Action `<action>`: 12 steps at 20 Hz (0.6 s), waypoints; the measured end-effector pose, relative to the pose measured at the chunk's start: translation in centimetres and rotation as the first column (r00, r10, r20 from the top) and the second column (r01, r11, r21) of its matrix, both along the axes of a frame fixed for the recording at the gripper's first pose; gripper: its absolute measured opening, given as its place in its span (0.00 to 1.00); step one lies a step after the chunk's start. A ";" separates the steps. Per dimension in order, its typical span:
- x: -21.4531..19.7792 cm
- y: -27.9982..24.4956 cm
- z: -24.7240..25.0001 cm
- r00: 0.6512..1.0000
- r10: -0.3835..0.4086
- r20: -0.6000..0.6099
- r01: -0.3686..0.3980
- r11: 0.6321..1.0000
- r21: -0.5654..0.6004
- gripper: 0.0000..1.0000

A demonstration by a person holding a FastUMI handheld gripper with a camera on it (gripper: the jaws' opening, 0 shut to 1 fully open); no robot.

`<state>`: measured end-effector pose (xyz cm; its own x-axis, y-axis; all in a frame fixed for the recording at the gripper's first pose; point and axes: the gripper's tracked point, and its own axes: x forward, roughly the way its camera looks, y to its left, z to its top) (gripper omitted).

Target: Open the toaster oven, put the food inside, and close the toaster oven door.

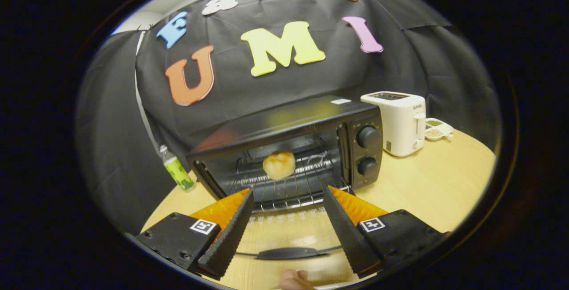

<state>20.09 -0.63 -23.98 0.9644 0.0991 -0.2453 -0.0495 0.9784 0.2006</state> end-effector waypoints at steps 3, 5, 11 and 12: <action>-1.9 0.9 -1.5 0.999 0.028 -0.033 -0.030 0.995 -0.090 1.00; -2.8 1.3 -2.7 0.997 0.032 -0.065 -0.042 0.987 -0.157 1.00; -5.0 2.4 -7.1 0.981 0.023 -0.193 -0.070 0.969 -0.237 1.00; -5.4 2.8 -7.7 0.976 0.034 -0.215 -0.084 0.969 -0.231 1.00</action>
